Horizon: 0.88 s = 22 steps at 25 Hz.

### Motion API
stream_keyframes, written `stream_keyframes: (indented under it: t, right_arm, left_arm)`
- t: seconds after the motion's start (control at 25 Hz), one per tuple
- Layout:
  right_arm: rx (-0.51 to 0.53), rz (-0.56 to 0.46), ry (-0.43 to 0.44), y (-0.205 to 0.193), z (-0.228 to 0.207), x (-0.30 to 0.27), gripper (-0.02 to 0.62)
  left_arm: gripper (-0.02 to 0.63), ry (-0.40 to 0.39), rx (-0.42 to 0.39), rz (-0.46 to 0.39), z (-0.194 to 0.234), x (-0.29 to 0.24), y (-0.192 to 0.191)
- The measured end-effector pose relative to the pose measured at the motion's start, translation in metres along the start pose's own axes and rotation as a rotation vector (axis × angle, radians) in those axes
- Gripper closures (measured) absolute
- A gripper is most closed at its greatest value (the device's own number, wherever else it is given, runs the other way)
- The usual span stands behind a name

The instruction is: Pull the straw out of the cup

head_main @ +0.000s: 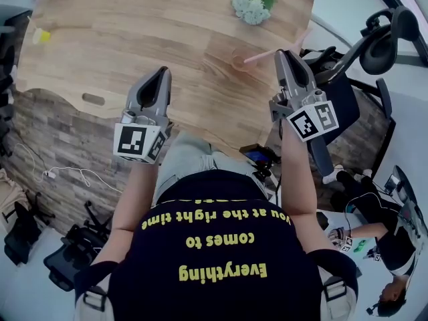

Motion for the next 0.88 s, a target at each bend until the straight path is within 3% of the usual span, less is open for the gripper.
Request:
stream_keyframes:
  t: [0.48,0.88]
  right_arm:
    - [0.053,-0.041,0.011,0.023,0.032,0.025,0.555]
    - [0.057,-0.037,-0.011,0.026,0.044,0.045,0.555]
  left_arm:
    - [0.606,-0.039,-0.012,-0.077,-0.013,0.008,0.023]
    - [0.606,-0.083,0.001,-0.08,-0.023,0.009,0.028]
Point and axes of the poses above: the fingertips, and each gripper's own axes: x backward along the fingers, z to its left, y out of its top, the point moved 9 cm from there along x, backward along the fingers, and after that the axes turned 13 degrees about y, right-handed, at the moved point
